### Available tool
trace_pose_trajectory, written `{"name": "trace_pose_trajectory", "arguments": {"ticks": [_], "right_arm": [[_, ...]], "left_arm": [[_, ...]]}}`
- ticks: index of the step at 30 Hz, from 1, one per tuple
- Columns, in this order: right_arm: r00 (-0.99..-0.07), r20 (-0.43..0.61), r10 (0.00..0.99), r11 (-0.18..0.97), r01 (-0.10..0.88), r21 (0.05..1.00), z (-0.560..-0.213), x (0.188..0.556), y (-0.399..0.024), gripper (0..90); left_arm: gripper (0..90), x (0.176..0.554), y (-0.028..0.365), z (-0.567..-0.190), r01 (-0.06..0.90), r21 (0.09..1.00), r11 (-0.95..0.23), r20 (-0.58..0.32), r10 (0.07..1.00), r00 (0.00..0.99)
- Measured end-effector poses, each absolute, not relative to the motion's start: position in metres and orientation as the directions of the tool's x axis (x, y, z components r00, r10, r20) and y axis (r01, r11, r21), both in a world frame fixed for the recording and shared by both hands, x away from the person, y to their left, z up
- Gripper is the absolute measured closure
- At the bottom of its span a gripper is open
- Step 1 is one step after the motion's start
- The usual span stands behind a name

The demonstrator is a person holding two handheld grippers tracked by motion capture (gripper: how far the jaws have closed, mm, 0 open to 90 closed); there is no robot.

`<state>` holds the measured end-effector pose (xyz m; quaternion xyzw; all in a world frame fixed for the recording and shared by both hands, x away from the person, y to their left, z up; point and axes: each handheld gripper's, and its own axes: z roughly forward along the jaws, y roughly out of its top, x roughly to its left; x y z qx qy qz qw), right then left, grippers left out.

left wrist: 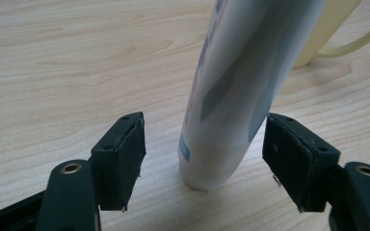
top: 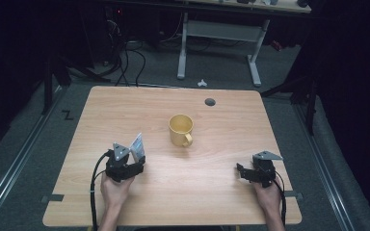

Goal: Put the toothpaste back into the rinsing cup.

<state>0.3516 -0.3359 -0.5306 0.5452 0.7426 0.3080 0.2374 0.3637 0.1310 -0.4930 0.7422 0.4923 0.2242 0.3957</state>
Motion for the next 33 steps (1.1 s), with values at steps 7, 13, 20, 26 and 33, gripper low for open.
{"name": "trace_pose_trajectory", "arguments": {"ticks": [7,13,20,26,33], "right_arm": [[-0.293,-0.017,0.956,0.216,0.664,0.716,-0.5306,0.3517,-0.3359,24.0],[-0.293,-0.017,0.956,0.216,0.664,0.716,-0.5306,0.3516,-0.3359,24.0],[-0.293,-0.017,0.956,0.216,0.664,0.716,-0.5306,0.3516,-0.3359,24.0],[-0.293,-0.017,0.956,0.216,0.664,0.716,-0.5306,0.3516,-0.3359,24.0],[-0.293,-0.017,0.956,0.216,0.664,0.716,-0.5306,0.3517,-0.3359,24.0]], "left_arm": [[35.8,0.3695,0.1264,-0.4905,0.544,0.815,-0.2,-0.064,0.902,0.427],[40.1,0.3731,0.125,-0.4935,0.554,0.809,-0.196,-0.072,0.902,0.426],[46.2,0.3743,0.1252,-0.4944,0.555,0.807,-0.199,-0.071,0.901,0.427],[54.7,0.3734,0.1235,-0.4943,0.541,0.816,-0.204,-0.065,0.898,0.436],[58.2,0.3723,0.1228,-0.4942,0.528,0.821,-0.215,-0.049,0.896,0.44]]}}
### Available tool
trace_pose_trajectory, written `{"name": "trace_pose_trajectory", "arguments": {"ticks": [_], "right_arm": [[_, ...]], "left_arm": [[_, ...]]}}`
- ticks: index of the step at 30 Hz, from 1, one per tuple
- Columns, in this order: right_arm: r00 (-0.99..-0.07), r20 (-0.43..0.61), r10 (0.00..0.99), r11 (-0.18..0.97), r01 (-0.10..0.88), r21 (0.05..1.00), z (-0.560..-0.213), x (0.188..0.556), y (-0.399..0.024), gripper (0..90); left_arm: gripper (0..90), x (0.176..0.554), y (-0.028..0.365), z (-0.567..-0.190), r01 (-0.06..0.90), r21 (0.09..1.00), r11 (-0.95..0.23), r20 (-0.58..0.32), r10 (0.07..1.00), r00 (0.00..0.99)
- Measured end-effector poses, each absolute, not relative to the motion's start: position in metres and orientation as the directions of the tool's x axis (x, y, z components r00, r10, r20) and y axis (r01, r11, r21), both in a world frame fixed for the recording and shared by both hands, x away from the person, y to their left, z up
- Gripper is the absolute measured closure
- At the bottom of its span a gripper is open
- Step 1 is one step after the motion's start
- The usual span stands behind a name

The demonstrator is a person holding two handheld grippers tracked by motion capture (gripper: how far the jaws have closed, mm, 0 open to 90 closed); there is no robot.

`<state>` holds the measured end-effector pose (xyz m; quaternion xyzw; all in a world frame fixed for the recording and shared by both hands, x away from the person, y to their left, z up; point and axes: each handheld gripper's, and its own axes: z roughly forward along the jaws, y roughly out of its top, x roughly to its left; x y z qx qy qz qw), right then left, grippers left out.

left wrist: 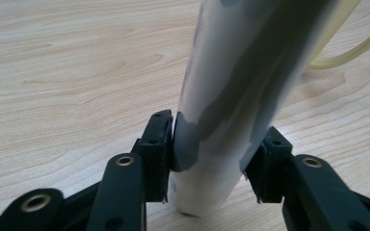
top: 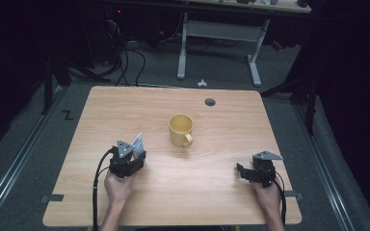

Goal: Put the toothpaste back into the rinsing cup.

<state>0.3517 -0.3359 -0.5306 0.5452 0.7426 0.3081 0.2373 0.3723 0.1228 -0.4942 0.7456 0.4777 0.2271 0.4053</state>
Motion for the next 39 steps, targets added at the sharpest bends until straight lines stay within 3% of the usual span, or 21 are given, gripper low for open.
{"name": "trace_pose_trajectory", "arguments": {"ticks": [22,39], "right_arm": [[-0.292,-0.016,0.956,0.215,0.664,0.716,-0.531,0.352,-0.336,24.0],[-0.293,-0.016,0.956,0.216,0.664,0.716,-0.531,0.352,-0.336,24.0]], "left_arm": [[62.8,0.369,0.119,-0.481,0.495,0.831,-0.255,-0.028,0.868,0.495],[63.0,0.368,0.112,-0.461,0.481,0.842,-0.245,-0.079,0.826,0.558]]}}
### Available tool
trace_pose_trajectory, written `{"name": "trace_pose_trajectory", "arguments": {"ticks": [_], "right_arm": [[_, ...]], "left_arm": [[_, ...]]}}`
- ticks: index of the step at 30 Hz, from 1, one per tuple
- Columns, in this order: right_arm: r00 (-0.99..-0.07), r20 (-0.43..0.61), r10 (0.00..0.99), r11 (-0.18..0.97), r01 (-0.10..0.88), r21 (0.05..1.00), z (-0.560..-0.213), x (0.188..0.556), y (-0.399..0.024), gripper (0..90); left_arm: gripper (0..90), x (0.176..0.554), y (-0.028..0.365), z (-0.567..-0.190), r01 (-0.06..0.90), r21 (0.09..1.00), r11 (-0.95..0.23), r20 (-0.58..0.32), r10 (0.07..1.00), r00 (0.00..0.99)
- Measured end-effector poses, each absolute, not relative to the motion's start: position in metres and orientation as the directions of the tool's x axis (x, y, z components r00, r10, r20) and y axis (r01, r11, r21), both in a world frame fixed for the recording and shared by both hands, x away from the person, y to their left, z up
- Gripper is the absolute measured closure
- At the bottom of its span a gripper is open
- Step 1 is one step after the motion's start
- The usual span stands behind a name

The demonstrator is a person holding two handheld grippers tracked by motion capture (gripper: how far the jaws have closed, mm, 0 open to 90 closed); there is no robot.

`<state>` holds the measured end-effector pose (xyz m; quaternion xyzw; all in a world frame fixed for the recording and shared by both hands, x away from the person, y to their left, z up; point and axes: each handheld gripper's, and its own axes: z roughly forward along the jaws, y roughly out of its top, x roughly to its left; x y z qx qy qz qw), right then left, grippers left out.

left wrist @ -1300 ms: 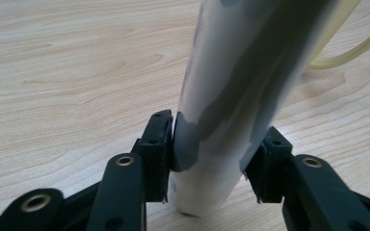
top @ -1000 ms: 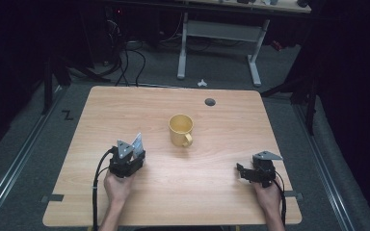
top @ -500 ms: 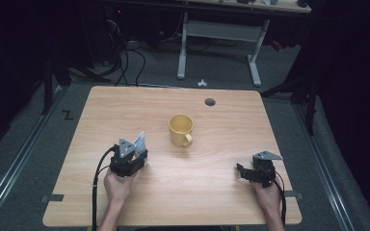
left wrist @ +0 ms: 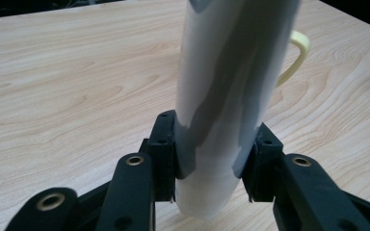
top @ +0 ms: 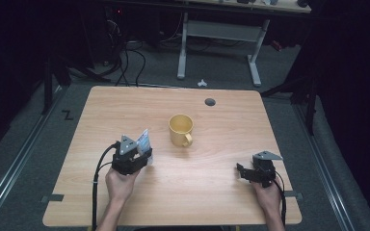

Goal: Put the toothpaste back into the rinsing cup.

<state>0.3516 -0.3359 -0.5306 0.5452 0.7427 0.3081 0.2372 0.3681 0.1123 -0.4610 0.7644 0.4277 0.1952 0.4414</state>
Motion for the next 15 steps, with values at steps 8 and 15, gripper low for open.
{"name": "trace_pose_trajectory", "arguments": {"ticks": [8,15], "right_arm": [[-0.292,-0.016,0.956,0.215,0.664,0.716,-0.531,0.352,-0.336,24.0],[-0.292,-0.016,0.956,0.215,0.664,0.716,-0.531,0.352,-0.336,24.0]], "left_arm": [[63.1,0.37,0.11,-0.452,0.473,0.846,-0.248,-0.086,0.81,0.58],[63.1,0.373,0.107,-0.446,0.472,0.845,-0.25,-0.095,0.799,0.593]]}}
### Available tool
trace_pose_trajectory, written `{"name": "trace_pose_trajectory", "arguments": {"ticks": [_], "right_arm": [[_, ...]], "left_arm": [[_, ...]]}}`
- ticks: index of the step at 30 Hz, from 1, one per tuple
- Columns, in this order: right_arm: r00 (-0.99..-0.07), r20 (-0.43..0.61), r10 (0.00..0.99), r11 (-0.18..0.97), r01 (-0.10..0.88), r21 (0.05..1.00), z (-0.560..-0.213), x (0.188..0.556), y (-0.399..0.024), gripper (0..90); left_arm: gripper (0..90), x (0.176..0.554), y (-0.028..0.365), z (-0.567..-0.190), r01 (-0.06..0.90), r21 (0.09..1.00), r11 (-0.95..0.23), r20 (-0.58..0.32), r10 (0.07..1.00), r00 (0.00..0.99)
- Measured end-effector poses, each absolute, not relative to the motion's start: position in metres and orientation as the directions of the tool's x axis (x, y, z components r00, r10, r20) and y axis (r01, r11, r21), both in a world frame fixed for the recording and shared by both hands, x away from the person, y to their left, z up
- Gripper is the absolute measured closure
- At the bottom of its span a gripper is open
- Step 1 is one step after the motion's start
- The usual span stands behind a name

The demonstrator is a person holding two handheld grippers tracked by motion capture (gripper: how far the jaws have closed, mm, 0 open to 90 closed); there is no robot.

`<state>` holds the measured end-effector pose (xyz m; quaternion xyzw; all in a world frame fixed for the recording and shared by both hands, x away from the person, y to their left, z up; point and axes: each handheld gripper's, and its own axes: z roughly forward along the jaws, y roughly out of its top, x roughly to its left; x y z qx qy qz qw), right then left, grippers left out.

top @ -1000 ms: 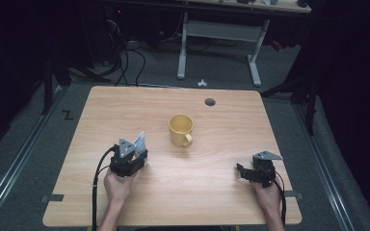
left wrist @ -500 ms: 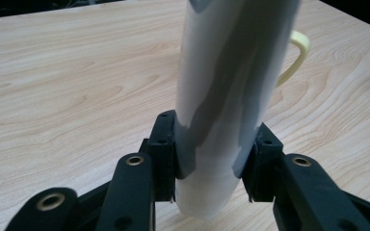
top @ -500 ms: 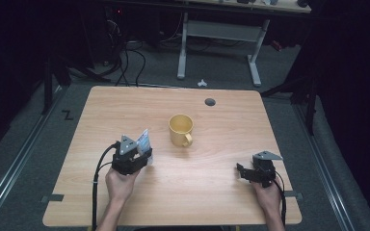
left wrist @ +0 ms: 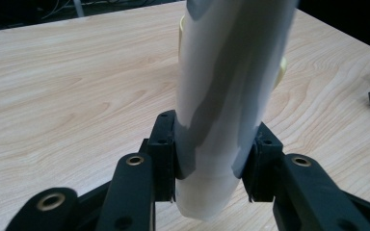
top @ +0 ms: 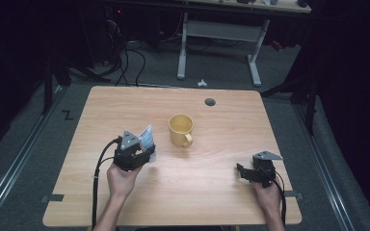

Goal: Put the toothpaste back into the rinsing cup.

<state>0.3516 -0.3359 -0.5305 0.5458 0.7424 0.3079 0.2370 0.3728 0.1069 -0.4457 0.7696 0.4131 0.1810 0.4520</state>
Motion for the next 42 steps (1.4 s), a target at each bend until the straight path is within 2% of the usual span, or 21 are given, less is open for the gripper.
{"name": "trace_pose_trajectory", "arguments": {"ticks": [26,42], "right_arm": [[-0.294,-0.017,0.956,0.217,0.663,0.716,-0.531,0.352,-0.336,24.0],[-0.295,-0.017,0.955,0.217,0.663,0.716,-0.531,0.352,-0.336,23.9]], "left_arm": [[63.3,0.388,0.1,-0.418,0.455,0.857,-0.243,-0.115,0.769,0.628],[63.4,0.402,0.083,-0.403,0.434,0.862,-0.262,-0.104,0.747,0.657]]}}
